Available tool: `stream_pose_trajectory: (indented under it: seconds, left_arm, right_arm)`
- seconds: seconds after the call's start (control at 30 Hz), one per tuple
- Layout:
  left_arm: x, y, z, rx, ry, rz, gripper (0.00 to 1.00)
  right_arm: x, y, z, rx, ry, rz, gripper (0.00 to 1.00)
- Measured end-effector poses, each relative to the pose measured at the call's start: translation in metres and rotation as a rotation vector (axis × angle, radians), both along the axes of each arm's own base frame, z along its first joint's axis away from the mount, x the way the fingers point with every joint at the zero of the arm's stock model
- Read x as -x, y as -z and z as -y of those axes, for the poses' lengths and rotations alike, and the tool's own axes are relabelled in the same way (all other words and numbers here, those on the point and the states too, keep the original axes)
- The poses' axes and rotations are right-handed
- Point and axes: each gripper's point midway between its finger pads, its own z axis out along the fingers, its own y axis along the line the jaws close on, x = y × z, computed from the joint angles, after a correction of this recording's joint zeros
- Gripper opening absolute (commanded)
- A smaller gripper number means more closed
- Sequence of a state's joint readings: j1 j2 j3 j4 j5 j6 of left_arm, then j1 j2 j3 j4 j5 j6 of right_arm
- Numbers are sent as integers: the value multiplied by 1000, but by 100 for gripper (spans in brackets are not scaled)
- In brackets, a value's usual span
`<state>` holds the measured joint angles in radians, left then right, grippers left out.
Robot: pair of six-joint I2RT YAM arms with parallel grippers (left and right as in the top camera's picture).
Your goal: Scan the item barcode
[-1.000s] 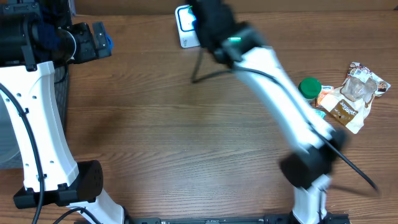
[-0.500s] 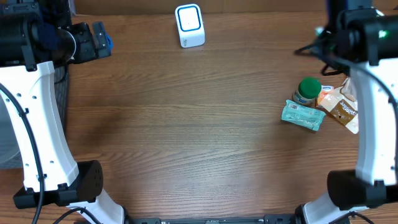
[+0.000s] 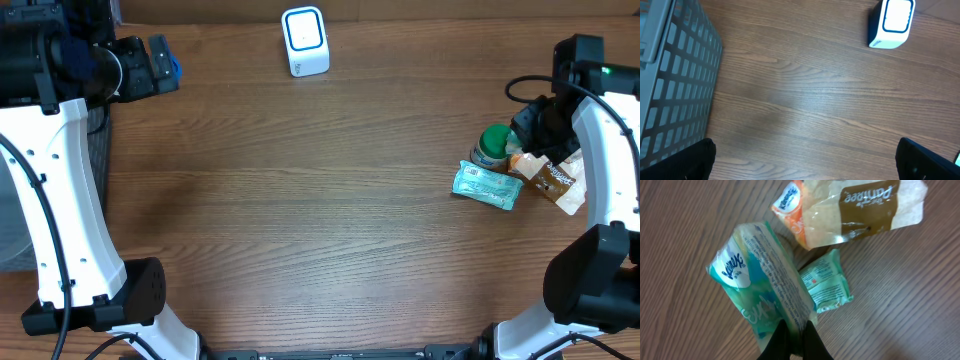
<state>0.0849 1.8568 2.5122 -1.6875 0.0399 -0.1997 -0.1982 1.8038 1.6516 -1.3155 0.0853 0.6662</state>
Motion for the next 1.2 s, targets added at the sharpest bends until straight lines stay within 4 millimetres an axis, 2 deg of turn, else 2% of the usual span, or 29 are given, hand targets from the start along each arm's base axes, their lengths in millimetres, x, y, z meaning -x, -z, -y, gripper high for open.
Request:
stream_pose_trajectory:
  seconds: [0.1,0.17,0.23,0.27,0.3,0.37,0.47,0.67,0.77,0.9,1.0,1.07,1.13,1.2]
  left_arm:
    - [0,0,0,0,0,0,100]
    - [0,0,0,0,0,0,100]
    - [0,0,0,0,0,0,100]
    - [0,0,0,0,0,0,100]
    - [0,0,0,0,0,0,100]
    - [0,0,0,0,0,0,100]
    - [0,0,0,0,0,0,100]
    - [0,0,0,0,0,0,99]
    - [0,0,0,0,0,0,100]
    - [0,0,0,0,0,0,100]
    - [0,0,0,0,0,0,100]
    - [0,0,0,0,0,0,100]
    - [0,0,0,0,0,0,99]
    - [0,0,0,0,0,0,100]
  right_arm:
    - [-6,0,-5,-21,-35,21,5]
    - [-9,-1,-9,-42,-63,36,13]
    - [-12,-1,-13,-59,-87,50,29]
    - [-13,-1,-14,-64,-93,53,44]
    - [-13,-1,-14,-66,-100,52,53]
    - [-12,-1,-16,-75,-114,52,59]
    - [-12,-1,-17,-79,-129,50,61]
    - [-6,-6,-22,-90,-175,27,57]
    - [-13,-29,-30,-84,-254,70,57]
    - [-8,-80,-61,-79,-405,164,60]
    - [11,-130,-88,-57,-508,285,62]
    - [33,-162,-102,-44,-561,369,64]
    - [60,-188,-110,-33,-588,436,100]
    - [85,-204,-112,-21,-607,472,100]
